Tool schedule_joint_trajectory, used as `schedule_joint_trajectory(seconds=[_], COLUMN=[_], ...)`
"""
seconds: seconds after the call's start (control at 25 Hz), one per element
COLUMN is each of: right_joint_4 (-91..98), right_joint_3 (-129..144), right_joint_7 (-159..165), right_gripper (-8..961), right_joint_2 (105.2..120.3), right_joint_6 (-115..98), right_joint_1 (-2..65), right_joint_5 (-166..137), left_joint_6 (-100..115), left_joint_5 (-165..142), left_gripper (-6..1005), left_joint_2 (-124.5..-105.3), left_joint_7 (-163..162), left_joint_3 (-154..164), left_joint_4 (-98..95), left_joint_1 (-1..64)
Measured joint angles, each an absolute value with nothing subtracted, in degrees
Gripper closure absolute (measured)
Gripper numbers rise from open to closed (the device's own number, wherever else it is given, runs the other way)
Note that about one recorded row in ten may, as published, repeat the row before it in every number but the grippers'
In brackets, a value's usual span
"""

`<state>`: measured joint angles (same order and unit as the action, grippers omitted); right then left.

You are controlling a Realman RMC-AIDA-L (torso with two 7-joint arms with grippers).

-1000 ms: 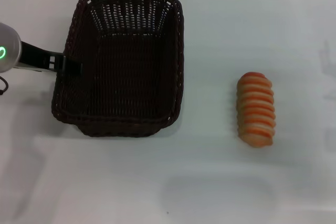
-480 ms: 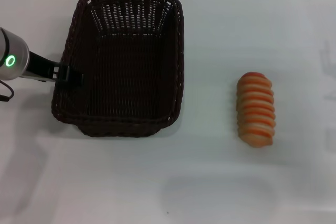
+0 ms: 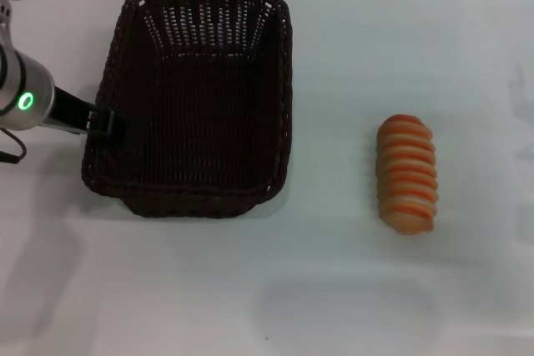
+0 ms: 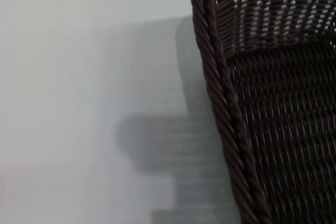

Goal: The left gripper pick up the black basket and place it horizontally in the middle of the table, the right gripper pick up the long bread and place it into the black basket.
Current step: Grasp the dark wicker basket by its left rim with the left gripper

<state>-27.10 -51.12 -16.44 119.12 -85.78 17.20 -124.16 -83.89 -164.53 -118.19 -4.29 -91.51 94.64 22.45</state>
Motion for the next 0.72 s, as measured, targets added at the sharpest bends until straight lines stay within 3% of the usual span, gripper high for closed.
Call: schedule_joint_trajectory(seconds=[0.08,0.4,0.56,0.72], right_joint_4=[-27.08,-27.07,-27.07,-27.07], right_joint_3=[-50.91,-50.76,-50.61,-50.61], right_joint_7=[-16.44,-16.44,-16.44,-16.32], right_gripper=[279,279,279,279], right_joint_2=[119.16,119.18,119.18,119.18], right_joint_6=[-86.37,-86.61,-86.89,-86.93], right_joint_1=[17.0,16.79,16.72,16.7], right_joint_5=[-124.18,-124.19,-124.17,-124.12], left_joint_6=[-84.08,-84.25,-84.29,-84.23], left_joint_5=[-164.65,-164.74,-164.81,-164.83], left_gripper=[361,587,758,761], left_joint_2=[-118.18,-118.22,-118.21,-118.2], left_joint_7=[-4.09,-3.62,-3.33,-2.7], left_joint_3=[-91.07,-90.82,-90.35,-90.21], left_joint_4=[94.36,94.27,94.6,95.29], left_joint_1=[22.63,22.73,22.7,22.51])
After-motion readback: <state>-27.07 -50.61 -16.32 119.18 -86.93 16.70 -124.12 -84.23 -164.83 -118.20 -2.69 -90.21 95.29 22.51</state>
